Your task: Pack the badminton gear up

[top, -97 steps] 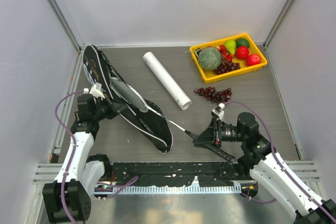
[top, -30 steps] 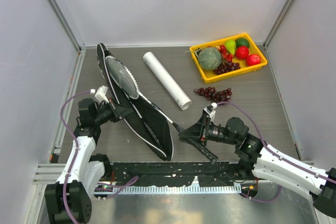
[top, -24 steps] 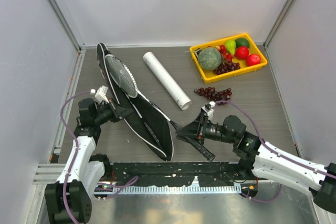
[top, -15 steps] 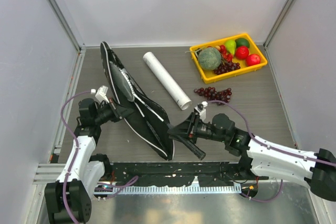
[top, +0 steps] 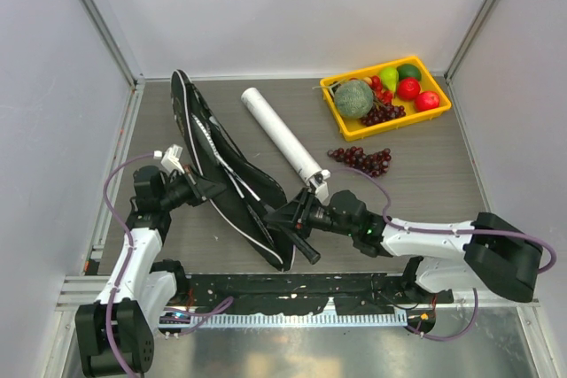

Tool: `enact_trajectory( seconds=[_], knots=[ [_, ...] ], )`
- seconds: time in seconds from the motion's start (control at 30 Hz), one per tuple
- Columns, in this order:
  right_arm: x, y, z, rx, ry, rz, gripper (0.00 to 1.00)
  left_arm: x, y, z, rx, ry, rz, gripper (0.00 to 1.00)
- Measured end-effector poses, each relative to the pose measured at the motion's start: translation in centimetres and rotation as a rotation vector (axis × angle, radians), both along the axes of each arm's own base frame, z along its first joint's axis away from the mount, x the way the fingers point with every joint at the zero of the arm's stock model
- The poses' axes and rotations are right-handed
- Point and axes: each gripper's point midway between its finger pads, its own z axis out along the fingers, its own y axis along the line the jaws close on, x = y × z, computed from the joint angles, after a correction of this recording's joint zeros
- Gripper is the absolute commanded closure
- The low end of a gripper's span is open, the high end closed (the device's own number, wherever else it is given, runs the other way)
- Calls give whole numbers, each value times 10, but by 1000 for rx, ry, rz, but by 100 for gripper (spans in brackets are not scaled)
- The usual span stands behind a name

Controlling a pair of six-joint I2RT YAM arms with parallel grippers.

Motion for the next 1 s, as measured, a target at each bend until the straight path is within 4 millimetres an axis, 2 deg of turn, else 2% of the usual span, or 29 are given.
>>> enact_trajectory(
  seconds=[0.13, 0.27, 0.4, 0.53, 0.67, 0.73, 0.83, 1.0],
  knots=[
    [10, 14, 4, -7, -31, -3, 95, 0, 0, 0, -7, 1, 2, 100],
    [19, 25, 8, -23, -71, -3, 87, 1, -2, 1, -27, 8, 3, 100],
    [23, 29, -5, -70, -111, 2, 79, 2, -4, 2, -61, 25, 1, 100],
    [26, 34, -14, -102, -142, 15, 67, 3, -3, -2, -82, 61, 17, 100],
    [27, 36, -17, -123, -164, 29, 44, 3, -2, -4, -79, 70, 25, 100],
    [32, 34, -21, -167, -180, 34, 40, -1, -3, -8, -75, 89, 19, 100],
    [37, 33, -25, -259, -219, 63, 38, -5, -3, -16, -61, 128, 13, 100],
    [38, 25, -9, -398, -353, 137, 37, -6, -2, -18, -48, 156, 8, 100]
  ],
)
